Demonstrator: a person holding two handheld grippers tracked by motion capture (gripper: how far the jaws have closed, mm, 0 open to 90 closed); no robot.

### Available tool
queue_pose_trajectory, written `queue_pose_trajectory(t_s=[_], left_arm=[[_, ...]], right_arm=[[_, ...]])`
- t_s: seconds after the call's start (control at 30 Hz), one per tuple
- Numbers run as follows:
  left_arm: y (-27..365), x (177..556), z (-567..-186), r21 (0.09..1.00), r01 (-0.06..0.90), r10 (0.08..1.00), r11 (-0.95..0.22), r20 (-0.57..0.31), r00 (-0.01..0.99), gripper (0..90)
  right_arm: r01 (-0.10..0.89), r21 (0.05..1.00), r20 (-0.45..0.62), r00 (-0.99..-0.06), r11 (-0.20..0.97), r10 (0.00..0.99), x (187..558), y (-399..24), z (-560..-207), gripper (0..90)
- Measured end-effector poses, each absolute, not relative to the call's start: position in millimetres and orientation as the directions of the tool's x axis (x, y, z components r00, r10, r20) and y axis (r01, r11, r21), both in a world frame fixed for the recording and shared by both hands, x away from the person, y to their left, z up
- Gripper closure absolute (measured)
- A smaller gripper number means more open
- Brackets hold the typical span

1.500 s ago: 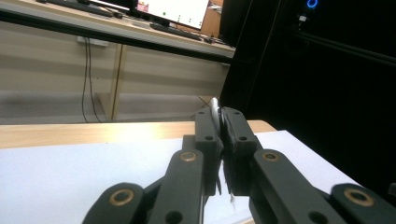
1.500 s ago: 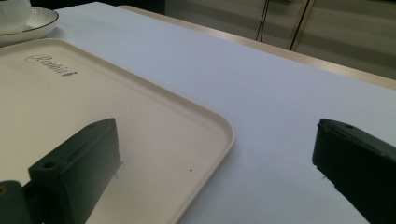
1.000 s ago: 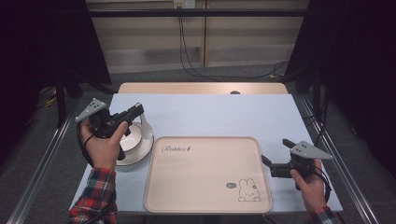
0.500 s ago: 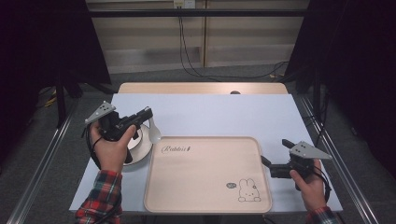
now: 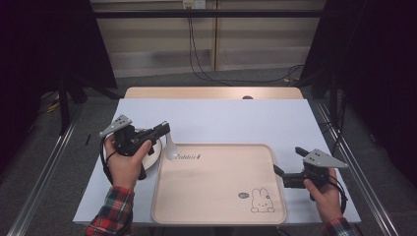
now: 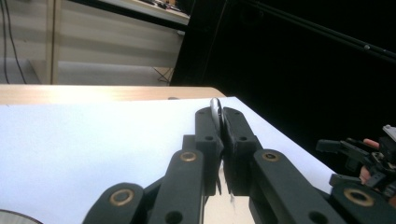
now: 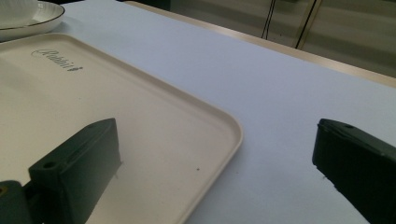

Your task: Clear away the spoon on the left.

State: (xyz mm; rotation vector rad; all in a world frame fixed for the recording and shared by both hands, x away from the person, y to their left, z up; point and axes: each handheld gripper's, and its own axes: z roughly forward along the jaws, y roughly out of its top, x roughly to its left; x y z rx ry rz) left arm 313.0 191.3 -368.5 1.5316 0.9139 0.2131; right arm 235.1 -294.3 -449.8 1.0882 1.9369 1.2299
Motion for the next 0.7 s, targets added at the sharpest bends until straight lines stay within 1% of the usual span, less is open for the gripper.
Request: queue_pose_trajectory(t_s=[0.3,0.47,0.5,0.7], left_arm=[[190,307,-371,0.904,0.423,0.62,0.062,-0.367,0.693,85.8],[191,304,-377,0.892,0.447,0.606,0.07,-0.394,0.691,85.8],[190,303,-378,0.89,0.45,0.616,0.069,-0.393,0.683,85.8],[190,299,-382,0.885,0.461,0.602,0.063,-0.402,0.69,85.8]], right_arm=[[0.321,0.92,-0.045,-0.481,0.224,0.876,236,-295,-450,0.6],[0.321,0.92,-0.048,-0.476,0.225,0.878,235,-295,-449,0.6],[0.325,0.919,-0.047,-0.473,0.223,0.88,235,-296,-449,0.6],[0.315,0.925,-0.043,-0.469,0.213,0.882,235,-297,-448,0.6]])
